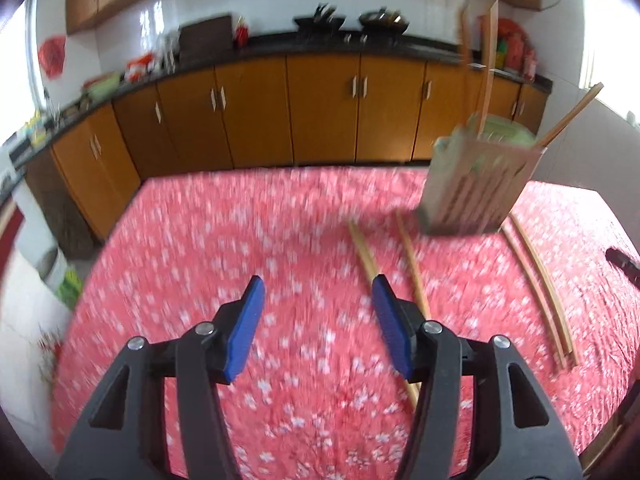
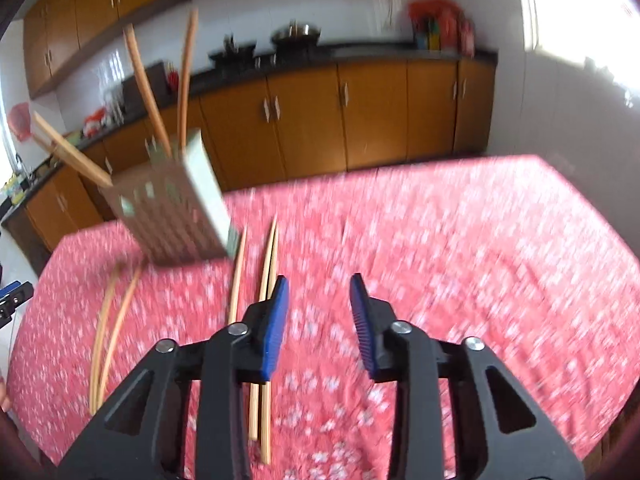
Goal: Organize utensils
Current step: 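Open the right gripper to drop the chopstick into the holder, then lower the right gripper onto a bamboo chopstick and close it while the left gripper closes on another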
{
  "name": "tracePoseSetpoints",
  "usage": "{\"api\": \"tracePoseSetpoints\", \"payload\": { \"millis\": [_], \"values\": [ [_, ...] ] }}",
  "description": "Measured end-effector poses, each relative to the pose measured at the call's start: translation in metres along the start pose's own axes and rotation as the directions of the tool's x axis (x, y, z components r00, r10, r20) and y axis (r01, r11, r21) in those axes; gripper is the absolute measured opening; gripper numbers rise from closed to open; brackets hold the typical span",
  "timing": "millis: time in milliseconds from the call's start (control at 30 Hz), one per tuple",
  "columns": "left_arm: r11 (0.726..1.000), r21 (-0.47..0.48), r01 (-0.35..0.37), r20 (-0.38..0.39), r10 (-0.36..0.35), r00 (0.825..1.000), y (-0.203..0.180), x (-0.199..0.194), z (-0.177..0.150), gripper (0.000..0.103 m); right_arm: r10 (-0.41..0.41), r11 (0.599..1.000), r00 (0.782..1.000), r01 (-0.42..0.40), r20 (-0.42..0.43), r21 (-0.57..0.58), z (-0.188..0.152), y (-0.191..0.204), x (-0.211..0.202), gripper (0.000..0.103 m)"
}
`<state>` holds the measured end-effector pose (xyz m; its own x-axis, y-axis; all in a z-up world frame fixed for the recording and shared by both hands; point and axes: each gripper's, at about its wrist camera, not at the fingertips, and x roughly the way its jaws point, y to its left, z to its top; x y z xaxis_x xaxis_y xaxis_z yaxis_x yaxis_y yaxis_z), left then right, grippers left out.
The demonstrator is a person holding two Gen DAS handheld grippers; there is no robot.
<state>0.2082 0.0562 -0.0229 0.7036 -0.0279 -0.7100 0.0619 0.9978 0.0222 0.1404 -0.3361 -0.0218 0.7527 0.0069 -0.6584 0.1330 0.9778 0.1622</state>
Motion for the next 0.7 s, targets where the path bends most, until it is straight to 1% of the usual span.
{"api": "tracePoseSetpoints", "payload": {
  "millis": [33,100,167,233,367,600,633,667,700],
  "values": [
    [1.000,-0.019,0.003,-0.025,-0.003,1.000,0.003,0.010,-0.009,0.055,0.021,1.000,0.999,-0.021,-0.039,0.004,-0.008,0.002,0.010,0.022],
    [0.999,-0.035,0.010,-0.050,-0.012,0.999,0.007,0.023,-0.022,0.055,0.048,0.999,0.993,-0.048,-0.111,0.003,-0.020,0.009,0.030,0.020],
    [0.999,-0.048,0.015,-0.059,-0.018,0.998,0.008,0.030,-0.030,0.056,0.056,0.998,0.988,-0.057,-0.142,0.001,-0.029,0.013,0.039,0.020],
    [0.998,-0.063,0.025,-0.055,-0.029,0.998,0.008,0.033,-0.034,0.065,0.064,0.998,0.986,-0.065,-0.153,-0.001,-0.035,0.018,0.044,0.020],
    [0.997,-0.068,0.040,-0.055,-0.044,0.998,-0.001,0.035,-0.033,0.066,0.049,0.998,0.982,-0.056,-0.180,-0.035,-0.034,0.026,0.055,0.020],
    [0.993,-0.070,0.095,-0.067,-0.100,0.993,-0.016,0.042,-0.033,0.065,0.073,0.995,0.980,-0.083,-0.186,-0.050,-0.042,0.027,0.058,0.020],
    [0.993,-0.065,0.101,-0.067,-0.105,0.992,-0.018,0.043,-0.033,0.065,0.068,0.995,0.981,-0.080,-0.182,-0.061,-0.042,0.028,0.059,0.019],
    [0.993,-0.059,0.101,-0.066,-0.105,0.992,-0.018,0.042,-0.034,0.065,0.057,0.994,0.982,-0.073,-0.178,-0.082,-0.042,0.031,0.060,0.015],
    [0.994,-0.052,0.098,-0.066,-0.102,0.993,-0.020,0.043,-0.035,0.064,0.041,0.993,0.984,-0.060,-0.175,-0.103,-0.042,0.033,0.061,0.009]
  ]
}}
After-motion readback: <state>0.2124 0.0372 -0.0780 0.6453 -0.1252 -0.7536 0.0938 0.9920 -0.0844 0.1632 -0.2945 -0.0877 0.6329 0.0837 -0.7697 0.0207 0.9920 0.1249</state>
